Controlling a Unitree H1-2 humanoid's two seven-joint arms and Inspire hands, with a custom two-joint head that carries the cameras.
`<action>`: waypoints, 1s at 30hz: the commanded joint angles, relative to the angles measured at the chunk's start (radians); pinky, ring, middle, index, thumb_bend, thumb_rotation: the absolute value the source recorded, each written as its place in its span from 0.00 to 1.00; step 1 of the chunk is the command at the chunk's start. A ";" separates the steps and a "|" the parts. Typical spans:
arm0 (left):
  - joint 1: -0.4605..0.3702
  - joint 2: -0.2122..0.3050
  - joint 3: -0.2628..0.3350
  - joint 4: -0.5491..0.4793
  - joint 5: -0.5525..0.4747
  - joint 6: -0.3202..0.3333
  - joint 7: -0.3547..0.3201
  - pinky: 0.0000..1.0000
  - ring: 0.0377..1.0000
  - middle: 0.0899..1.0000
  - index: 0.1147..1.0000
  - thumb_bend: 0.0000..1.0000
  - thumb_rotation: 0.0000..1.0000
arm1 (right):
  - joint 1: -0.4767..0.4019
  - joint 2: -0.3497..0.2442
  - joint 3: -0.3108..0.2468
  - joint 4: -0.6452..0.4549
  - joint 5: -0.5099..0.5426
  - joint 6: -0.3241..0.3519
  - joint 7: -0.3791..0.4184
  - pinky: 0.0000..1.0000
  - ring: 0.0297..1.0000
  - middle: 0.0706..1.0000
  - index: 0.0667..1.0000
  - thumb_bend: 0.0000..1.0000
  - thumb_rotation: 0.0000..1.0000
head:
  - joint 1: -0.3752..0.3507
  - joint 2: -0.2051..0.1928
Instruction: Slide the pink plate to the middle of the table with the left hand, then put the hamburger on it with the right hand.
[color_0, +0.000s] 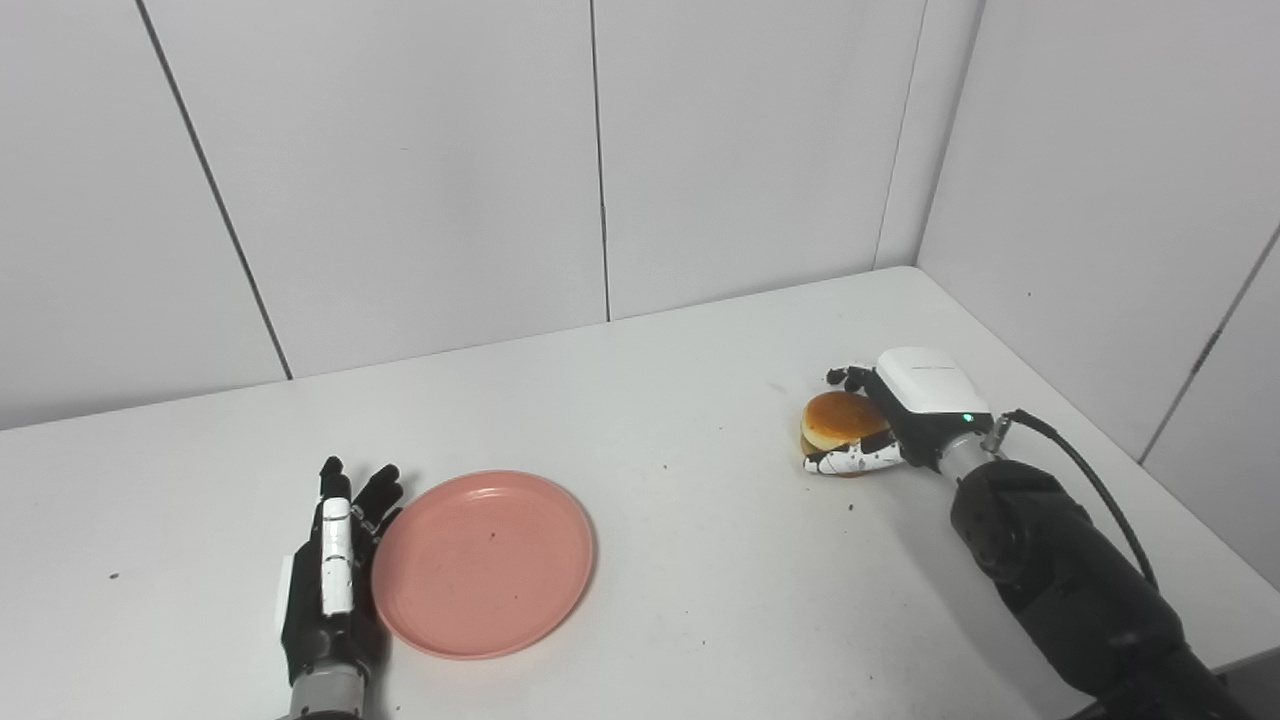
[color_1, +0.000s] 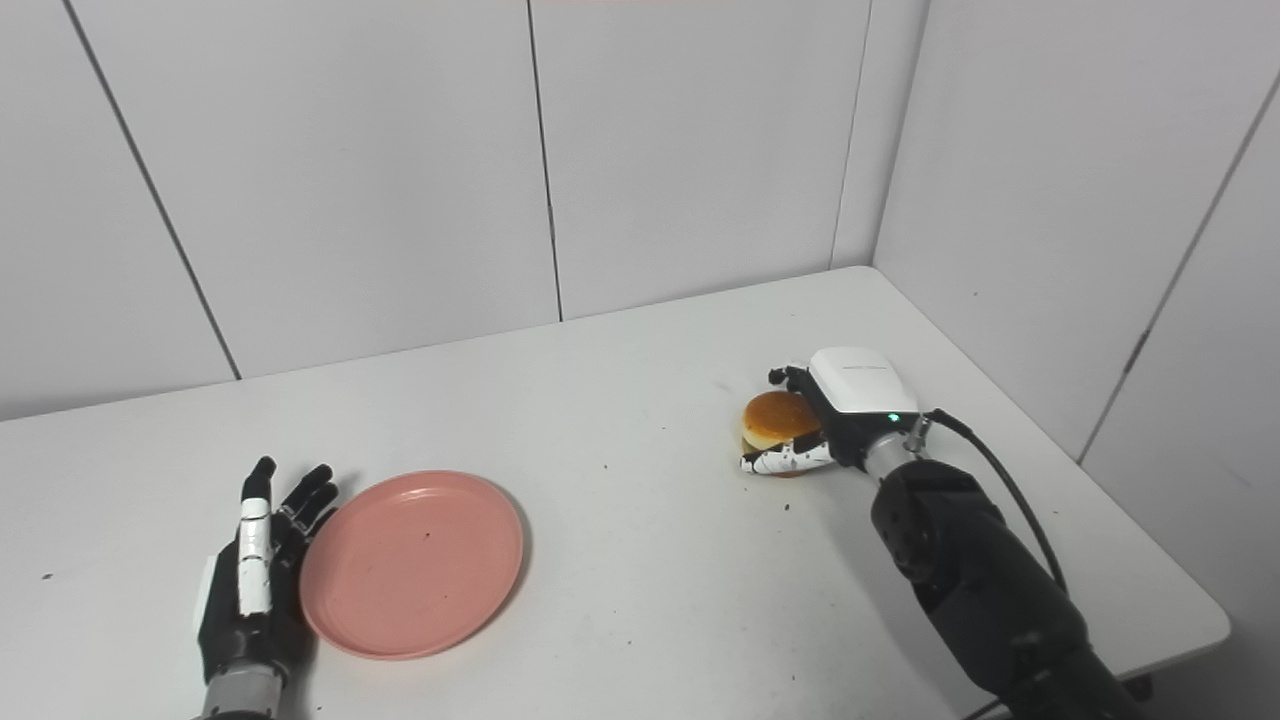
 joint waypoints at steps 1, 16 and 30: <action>-0.005 -0.008 -0.007 -0.009 0.003 0.026 0.009 0.85 0.85 0.79 0.99 0.65 0.86 | -0.040 -0.027 -0.002 0.002 -0.005 0.006 -0.011 0.54 0.67 0.72 0.73 0.85 0.57 | 0.003 0.000; -0.006 -0.007 -0.011 -0.013 0.010 0.038 0.014 0.83 0.84 0.78 0.99 0.65 0.87 | -0.043 -0.039 0.010 0.047 0.021 -0.031 -0.038 0.44 0.52 0.58 0.64 0.75 0.37 | 0.007 0.005; -0.003 -0.009 -0.010 -0.011 0.004 0.037 0.011 0.82 0.83 0.77 0.98 0.66 0.87 | -0.042 -0.024 -0.010 0.053 0.114 -0.053 -0.093 0.29 0.35 0.42 0.46 0.51 0.15 | 0.009 0.006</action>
